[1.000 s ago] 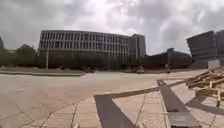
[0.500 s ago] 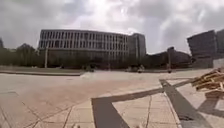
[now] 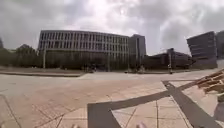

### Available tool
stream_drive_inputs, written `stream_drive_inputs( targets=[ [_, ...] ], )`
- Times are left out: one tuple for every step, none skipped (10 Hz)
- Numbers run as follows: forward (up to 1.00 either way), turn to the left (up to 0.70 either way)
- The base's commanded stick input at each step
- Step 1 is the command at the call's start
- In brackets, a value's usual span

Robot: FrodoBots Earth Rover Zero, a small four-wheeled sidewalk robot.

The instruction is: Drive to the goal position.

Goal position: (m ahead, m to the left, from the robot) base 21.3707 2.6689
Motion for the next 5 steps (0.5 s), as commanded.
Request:
stream_drive_inputs(
  targets=[
    [0.60,-0.12],
    [0.60,-0.14],
    [0.60,-0.15],
    [0.60,-0.15],
    [0.60,-0.15]
  ],
)
